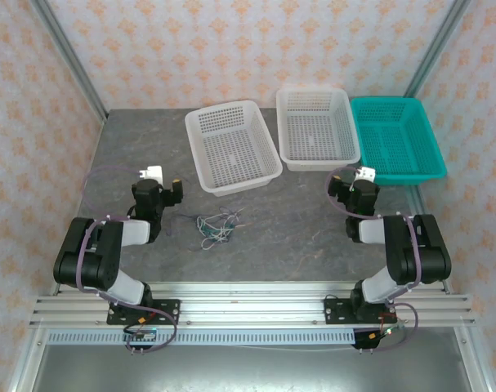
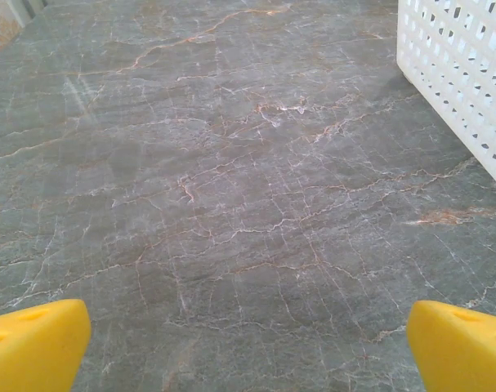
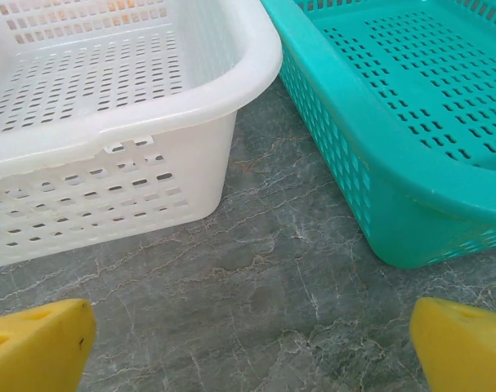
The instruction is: Untangle the cables
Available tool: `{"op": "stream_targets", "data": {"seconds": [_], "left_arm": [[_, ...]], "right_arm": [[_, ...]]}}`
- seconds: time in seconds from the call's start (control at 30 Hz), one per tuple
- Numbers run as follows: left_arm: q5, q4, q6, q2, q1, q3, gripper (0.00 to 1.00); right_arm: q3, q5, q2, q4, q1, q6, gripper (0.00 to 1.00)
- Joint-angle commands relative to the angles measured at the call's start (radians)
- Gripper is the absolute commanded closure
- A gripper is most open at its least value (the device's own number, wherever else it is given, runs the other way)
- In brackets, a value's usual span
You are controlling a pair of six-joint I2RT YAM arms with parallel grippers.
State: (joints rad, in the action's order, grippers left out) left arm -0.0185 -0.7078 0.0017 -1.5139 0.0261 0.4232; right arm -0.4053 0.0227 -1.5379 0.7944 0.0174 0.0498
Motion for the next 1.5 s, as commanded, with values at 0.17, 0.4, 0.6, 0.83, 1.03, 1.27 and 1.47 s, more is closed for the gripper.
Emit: {"op": "stream_targets", "data": {"seconds": [0.17,0.4,0.6,0.83,1.03,1.27,1.47], "left_arm": [[-0.012,-0.026,0.013,0.015,-0.001,0.008,0.00],[-0.013,-0.026,0.014,0.015,-0.001,0.008,0.00],[-0.012,-0.026,0.012,0.015,0.000,0.008,0.00],[0.002,0.005,0.019,0.032,0.000,0.019,0.00],[-0.133,0.211,-0.071,0.253,0.004,0.021,0.00],[-0.082,0.835,-0.325,0.542,0.012,0.251,0.00],[0.110,1.253,-0.592,0.604,0.021,0.438,0.00]], "right_arm": [[0.000,-0.015,0.011,0.016,0.008,0.013,0.01],[0.000,-0.022,0.013,0.015,0.008,0.010,0.01],[-0.002,-0.015,0.016,0.006,0.006,0.010,0.01],[0.029,-0.211,0.199,-0.104,0.028,-0.054,0.01],[-0.164,-0.266,0.569,-0.803,0.035,-0.450,0.09],[-0.430,0.245,0.539,-1.139,0.181,-0.493,0.12],[-0.604,0.353,0.418,-1.255,0.505,-0.488,0.11]]}}
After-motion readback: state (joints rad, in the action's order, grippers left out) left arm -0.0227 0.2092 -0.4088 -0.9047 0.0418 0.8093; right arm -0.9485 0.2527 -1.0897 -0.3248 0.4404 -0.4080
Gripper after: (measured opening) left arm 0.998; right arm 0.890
